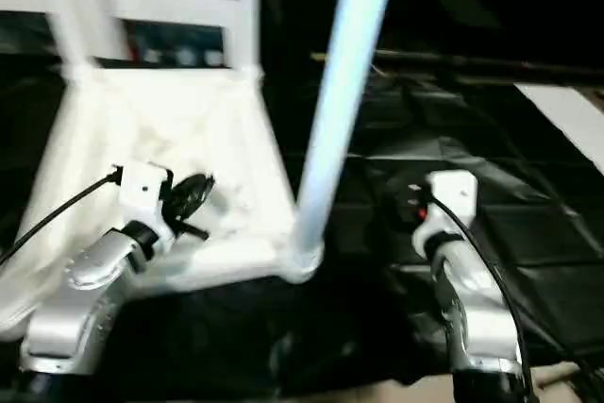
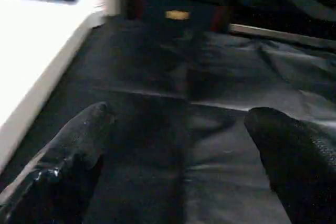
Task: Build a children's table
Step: Move to table, then rotate leg to tighten
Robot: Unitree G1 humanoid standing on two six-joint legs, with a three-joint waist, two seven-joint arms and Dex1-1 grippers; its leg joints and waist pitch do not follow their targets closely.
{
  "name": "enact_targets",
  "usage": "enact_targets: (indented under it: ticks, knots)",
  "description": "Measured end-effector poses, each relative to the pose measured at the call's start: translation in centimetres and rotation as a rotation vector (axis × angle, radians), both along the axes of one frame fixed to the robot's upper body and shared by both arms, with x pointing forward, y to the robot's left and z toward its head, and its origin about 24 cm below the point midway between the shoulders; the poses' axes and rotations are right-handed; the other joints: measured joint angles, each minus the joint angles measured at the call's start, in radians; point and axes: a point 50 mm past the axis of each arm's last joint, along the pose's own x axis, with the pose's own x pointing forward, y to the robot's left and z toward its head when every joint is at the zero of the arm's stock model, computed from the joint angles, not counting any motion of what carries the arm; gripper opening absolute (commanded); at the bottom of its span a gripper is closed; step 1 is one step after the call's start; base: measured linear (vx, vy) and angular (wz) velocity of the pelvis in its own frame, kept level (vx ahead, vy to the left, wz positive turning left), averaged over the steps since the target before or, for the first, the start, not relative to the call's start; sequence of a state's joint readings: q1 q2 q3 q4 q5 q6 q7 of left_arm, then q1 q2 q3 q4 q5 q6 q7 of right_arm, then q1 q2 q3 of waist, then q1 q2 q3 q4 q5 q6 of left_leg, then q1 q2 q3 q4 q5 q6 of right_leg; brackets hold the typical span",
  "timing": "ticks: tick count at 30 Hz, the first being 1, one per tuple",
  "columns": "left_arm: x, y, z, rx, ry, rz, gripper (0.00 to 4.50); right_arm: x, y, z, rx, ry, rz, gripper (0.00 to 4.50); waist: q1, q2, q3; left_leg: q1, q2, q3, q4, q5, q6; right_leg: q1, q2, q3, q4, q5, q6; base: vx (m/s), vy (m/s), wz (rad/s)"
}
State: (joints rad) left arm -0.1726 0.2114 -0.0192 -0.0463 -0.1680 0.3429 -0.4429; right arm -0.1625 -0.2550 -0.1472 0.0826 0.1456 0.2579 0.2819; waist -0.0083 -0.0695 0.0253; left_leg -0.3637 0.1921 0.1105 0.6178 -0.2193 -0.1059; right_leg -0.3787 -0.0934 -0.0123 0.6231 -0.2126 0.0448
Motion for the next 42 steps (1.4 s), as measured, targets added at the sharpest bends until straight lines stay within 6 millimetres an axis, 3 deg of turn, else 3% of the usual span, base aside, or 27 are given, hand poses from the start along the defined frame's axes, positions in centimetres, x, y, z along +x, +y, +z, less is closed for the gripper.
enact_targets:
  ticks: [1, 6, 9, 15, 23, 27, 35, 42]
  knots:
    - [-0.1, -0.1, 0.1, -0.017, 0.003, -0.05, 0.99, 0.0, -0.2, 0.0, -0.01, 0.004, 0.018, 4.5, 0.009, 0.002, 0.003, -0.001, 0.003, 0.011, 0.0, 0.005, 0.005, 0.0, 0.0, 0.001, 0.001, 0.001, 0.001, -0.081, 0.009, 0.15]
    - [0.0, -1.6, 1.0, 0.039, 0.028, -0.392, 1.24, -0.3, -1.4, -0.1, -0.083, 0.084, 0.152, 4.5, 0.037, 0.004, 0.008, -0.003, 0.015, 0.035, 0.0, 0.008, 0.009, -0.002, -0.001, 0.004, 0.001, 0.002, 0.003, -0.069, 0.001, 0.07]
    - [0.1, -2.1, 1.3, 0.094, 0.064, -0.583, 1.55, -0.9, -2.2, -0.5, -0.115, 0.183, 0.268, 4.5, 0.04, 0.003, 0.009, -0.004, 0.015, 0.035, 0.0, 0.008, 0.009, -0.003, -0.001, 0.006, 0.001, 0.003, 0.004, 0.0, 0.0, 0.0]
    - [1.5, -3.3, 1.5, 0.244, 0.161, -0.871, 1.55, -3.4, -3.0, -0.5, -0.171, 0.301, 0.532, 4.5, 0.042, 0.007, 0.01, -0.004, 0.018, 0.034, -0.002, 0.016, 0.006, -0.005, -0.001, 0.005, 0.004, 0.011, -0.001, 0.0, 0.0, 0.0]
    - [2.5, -5.4, -0.3, 0.327, 0.277, -0.957, 1.55, -4.9, -2.7, 1.1, -0.191, 0.336, 0.715, 4.5, 0.038, 0.026, 0.008, -0.007, 0.018, 0.035, -0.003, 0.02, 0.008, -0.007, 0.001, 0.006, -0.003, 0.009, -0.002, 0.0, 0.0, 0.0]
    - [2.6, -5.3, -1.8, 0.345, 0.346, -0.922, 1.55, -5.3, -2.2, 1.3, -0.176, 0.342, 0.753, 4.5, 0.04, 0.032, 0.008, -0.006, 0.018, 0.036, -0.006, 0.02, 0.008, -0.007, 0.0, 0.005, -0.007, 0.009, -0.002, 0.0, 0.0, 0.0]
    - [3.6, -6.1, -1.9, 0.361, 0.346, -0.882, 1.55, -5.4, -1.4, 1.4, -0.168, 0.338, 0.784, 4.5, 0.042, 0.043, 0.011, -0.006, 0.018, 0.036, -0.008, 0.02, 0.008, -0.005, -0.001, 0.004, -0.007, 0.011, -0.004, 0.0, 0.0, 0.0]
    - [3.6, -5.8, -2.0, 0.36, 0.372, -0.889, 0.94, -5.4, -1.4, 1.4, -0.169, 0.336, 0.786, 4.5, 0.039, 0.044, 0.011, -0.005, 0.018, 0.036, -0.01, 0.02, 0.008, -0.005, -0.001, 0.004, -0.007, 0.012, -0.005, 0.0, 0.0, 0.0]
